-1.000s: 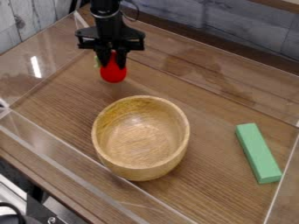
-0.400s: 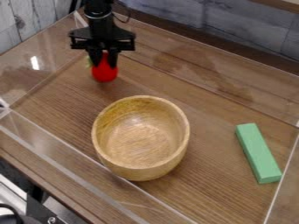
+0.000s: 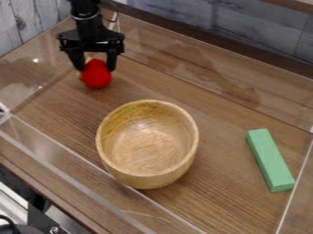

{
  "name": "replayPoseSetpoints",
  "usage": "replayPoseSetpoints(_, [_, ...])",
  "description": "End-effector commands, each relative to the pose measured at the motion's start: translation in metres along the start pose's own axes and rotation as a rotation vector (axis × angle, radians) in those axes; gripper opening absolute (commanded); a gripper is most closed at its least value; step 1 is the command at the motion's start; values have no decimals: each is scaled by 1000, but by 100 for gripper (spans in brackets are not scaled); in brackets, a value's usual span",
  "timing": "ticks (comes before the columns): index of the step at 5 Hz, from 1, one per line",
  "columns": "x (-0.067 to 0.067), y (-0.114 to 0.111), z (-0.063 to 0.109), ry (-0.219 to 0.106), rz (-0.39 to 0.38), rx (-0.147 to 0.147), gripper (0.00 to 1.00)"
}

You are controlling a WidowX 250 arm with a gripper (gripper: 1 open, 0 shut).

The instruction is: Move the red fruit to the left

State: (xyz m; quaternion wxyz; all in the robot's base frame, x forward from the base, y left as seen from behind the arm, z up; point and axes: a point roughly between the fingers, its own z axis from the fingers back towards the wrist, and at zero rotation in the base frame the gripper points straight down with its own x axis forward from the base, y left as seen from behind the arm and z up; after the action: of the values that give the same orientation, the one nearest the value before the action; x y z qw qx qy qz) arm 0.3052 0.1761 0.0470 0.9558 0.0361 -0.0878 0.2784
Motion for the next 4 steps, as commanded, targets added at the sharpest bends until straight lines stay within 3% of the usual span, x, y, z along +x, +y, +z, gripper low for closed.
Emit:
replayPoseSetpoints(1, [9,-1,18,-63,62,13,100])
replayPoseSetpoints(2, [1,-4,19,-59,126,22,0])
replayPoseSetpoints(3, [19,-9,17,-51,169,24,0])
replayPoseSetpoints(4, [12,-3,17,-45,188,41,100])
